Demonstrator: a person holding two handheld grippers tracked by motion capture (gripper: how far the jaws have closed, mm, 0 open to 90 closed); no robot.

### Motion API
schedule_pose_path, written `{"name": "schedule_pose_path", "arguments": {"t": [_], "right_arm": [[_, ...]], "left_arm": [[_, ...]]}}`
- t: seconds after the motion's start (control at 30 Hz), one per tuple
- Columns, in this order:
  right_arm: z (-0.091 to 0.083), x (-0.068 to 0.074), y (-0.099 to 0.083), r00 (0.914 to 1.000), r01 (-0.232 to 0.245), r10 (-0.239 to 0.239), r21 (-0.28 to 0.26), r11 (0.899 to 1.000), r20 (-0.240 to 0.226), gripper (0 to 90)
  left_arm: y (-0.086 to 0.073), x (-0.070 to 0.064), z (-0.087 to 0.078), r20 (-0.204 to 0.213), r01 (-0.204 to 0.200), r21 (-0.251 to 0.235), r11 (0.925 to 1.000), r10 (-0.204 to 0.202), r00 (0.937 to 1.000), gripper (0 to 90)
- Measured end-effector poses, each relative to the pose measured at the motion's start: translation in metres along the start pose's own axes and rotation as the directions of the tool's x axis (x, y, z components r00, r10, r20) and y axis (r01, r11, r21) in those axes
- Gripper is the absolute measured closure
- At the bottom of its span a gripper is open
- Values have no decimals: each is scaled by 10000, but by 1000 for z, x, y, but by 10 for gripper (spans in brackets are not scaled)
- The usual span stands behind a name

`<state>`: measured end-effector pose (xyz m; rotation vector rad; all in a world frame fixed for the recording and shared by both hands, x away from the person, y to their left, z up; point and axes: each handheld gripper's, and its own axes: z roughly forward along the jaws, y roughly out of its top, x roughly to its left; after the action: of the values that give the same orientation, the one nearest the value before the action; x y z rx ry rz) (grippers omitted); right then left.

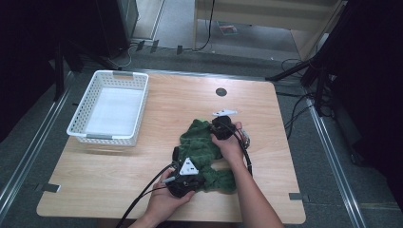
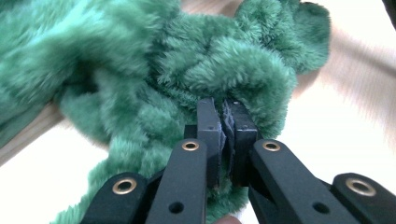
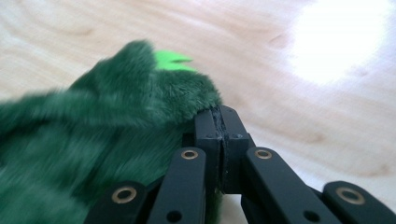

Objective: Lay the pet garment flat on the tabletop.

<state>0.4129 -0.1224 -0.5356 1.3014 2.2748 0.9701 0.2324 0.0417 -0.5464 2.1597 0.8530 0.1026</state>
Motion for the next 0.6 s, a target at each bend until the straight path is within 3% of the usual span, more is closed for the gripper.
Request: {"name": "schedule_pose_path", "arguments": {"t": [0.23, 0.3, 0.37, 0.43, 0.47, 0.53, 0.6], "right_arm": [[11, -10, 13, 9979, -340, 347, -126, 9993, 540, 900], [14, -13, 14, 9975, -419, 430, -207, 9989, 560, 899], [14, -14, 14, 9971, -741, 748, -415, 9964, 150, 842], [10, -15, 14, 9919, -1150, 1112, -627, 9914, -612, 664], [5, -15, 15, 9872, -1307, 1224, -785, 9883, -1027, 619], [-9, -14, 18, 9779, -1428, 1210, -1215, 9823, -1706, 531], [-29, -11, 19, 9765, -1310, 1005, -1549, 9792, -1905, 478]], "left_arm": [[-4, 6, -10, -78, -350, 330, 9988, 352, 9993, 876], [-4, 9, -12, -171, -190, 338, 9992, 196, 9997, 865], [-3, 12, -13, -388, 11, 113, 9999, -7, 9992, 788], [-1, 16, -16, -421, 390, -284, 9988, -402, 9983, 679], [1, 18, -19, -428, 622, -572, 9964, -647, 9970, 642], [3, 21, -23, -735, 849, -1098, 9903, -933, 9929, 583], [6, 24, -27, -1021, 1018, -1485, 9837, -1177, 9878, 565]]}}
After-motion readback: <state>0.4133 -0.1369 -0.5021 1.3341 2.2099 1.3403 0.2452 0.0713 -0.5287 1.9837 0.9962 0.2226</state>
